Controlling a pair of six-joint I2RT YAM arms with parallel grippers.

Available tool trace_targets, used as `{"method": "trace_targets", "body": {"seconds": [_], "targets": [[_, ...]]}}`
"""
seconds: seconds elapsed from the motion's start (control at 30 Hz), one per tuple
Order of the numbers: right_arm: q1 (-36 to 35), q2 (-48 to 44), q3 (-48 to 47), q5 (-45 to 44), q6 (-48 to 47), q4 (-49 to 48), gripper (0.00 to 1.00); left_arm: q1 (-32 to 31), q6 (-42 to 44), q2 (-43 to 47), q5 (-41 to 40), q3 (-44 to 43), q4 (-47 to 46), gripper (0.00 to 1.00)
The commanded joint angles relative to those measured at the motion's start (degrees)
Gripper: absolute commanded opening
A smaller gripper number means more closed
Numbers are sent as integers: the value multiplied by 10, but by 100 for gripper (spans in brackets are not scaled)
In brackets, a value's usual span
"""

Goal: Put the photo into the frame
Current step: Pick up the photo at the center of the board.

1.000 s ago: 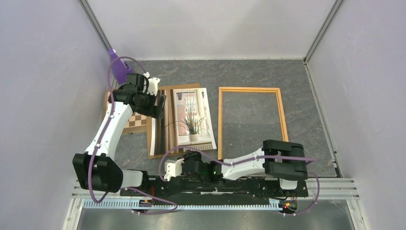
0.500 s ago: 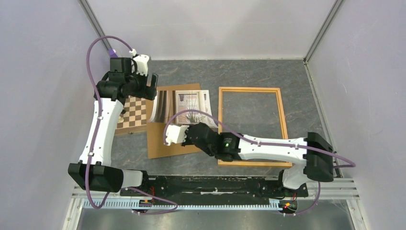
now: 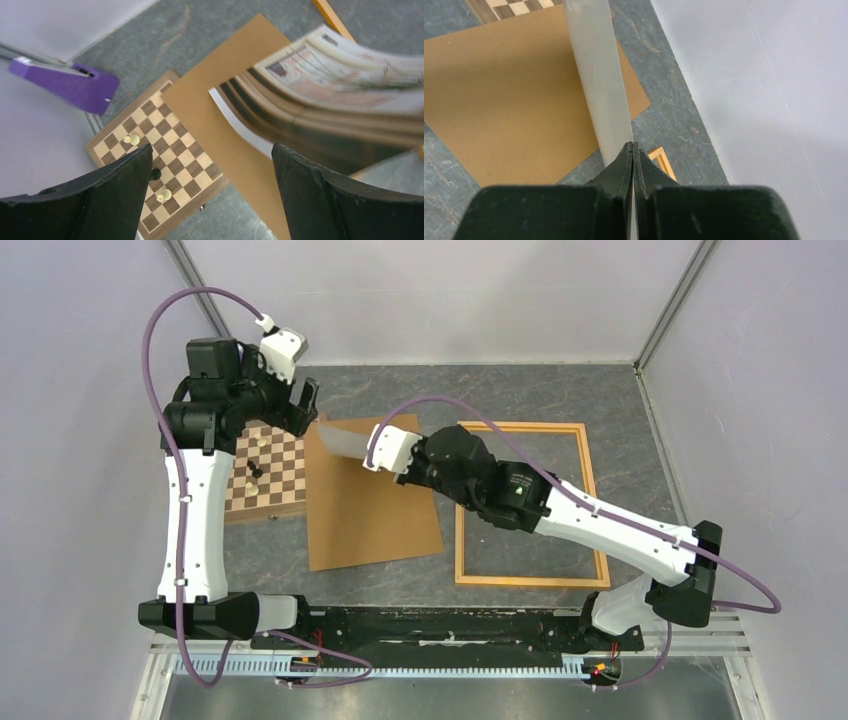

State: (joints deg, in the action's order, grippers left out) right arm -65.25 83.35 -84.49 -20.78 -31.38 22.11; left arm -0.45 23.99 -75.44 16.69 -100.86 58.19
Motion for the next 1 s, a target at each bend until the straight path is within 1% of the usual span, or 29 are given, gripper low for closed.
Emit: {"method": "trace_targets", "body": {"seconds": [0.0,0.1,0.27,0.4,0.53,0.7,0.83,0.9,0.97], "targets": [[21,-17,-38,29,11,33,0,4,108,16,103,22,70,95],[41,-9,-50,45,16,44,0,21,145,27,146,47,97,96],[67,7,-75,66,24,63,0,39,185,44,192,78,104,97],[73,9,-83,69,25,67,0,51,207,36,179,74,99,97],[75,13,-84,72,27,72,0,73,234,15,170,50,96,97],[79,19,-94,72,26,76,0,95,304,6,189,45,107,97],[85,27,-115,73,26,85,0,97,385,35,262,108,111,98],[89,29,-125,75,28,89,0,98,389,54,296,154,76,99],[92,30,-132,80,31,92,0,98,387,60,324,183,48,100]]}}
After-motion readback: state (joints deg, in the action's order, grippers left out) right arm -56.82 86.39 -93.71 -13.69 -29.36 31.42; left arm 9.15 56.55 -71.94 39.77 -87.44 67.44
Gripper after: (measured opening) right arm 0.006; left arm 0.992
